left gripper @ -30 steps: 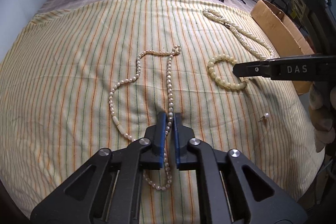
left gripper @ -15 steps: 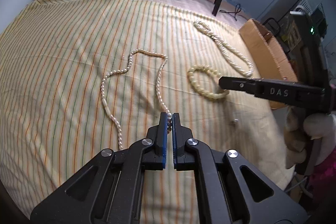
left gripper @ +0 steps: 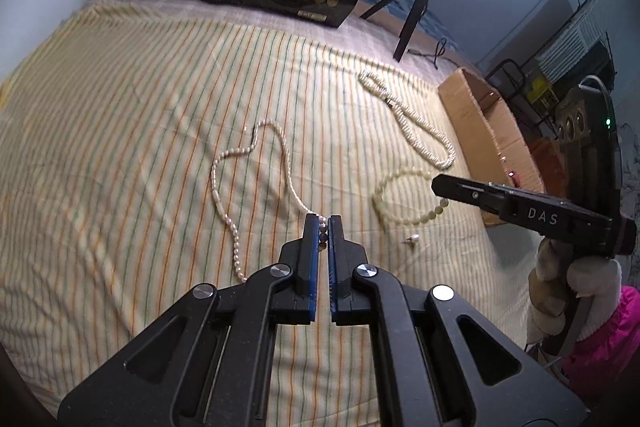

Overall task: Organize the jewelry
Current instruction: 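Carry the necklace and bracelet over the box and open both grippers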

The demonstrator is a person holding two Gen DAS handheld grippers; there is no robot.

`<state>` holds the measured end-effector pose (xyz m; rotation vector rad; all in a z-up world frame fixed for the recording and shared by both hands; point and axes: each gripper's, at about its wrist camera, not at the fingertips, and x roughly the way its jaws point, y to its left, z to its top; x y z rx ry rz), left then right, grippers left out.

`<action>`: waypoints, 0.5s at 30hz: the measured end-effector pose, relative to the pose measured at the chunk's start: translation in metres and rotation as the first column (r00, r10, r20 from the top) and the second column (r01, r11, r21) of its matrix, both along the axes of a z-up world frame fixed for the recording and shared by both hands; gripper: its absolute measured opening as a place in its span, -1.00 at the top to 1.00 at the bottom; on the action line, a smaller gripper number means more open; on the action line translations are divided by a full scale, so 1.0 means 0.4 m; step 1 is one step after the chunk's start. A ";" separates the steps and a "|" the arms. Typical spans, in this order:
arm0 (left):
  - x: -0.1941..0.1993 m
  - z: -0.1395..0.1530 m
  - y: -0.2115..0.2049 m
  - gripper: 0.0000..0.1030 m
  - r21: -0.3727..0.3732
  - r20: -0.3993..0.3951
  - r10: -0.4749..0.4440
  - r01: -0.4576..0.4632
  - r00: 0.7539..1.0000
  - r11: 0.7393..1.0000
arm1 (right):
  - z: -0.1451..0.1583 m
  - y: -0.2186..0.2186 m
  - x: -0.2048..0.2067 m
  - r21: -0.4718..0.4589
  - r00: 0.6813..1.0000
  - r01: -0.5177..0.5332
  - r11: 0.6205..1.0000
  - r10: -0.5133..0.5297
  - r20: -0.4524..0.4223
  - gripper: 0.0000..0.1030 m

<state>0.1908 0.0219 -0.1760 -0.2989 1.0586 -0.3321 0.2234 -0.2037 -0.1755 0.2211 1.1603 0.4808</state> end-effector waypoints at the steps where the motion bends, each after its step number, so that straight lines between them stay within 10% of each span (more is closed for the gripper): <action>1: -0.001 0.015 0.002 0.97 -0.007 0.010 0.004 -0.004 1.000 1.000 | 0.011 -0.003 -0.006 0.005 1.000 0.000 1.000 0.000 0.008 0.91; 15: 0.020 0.184 0.001 0.97 -0.054 0.129 0.010 -0.003 0.992 0.999 | 0.134 -0.065 -0.096 0.037 0.994 0.005 0.999 -0.009 0.109 0.91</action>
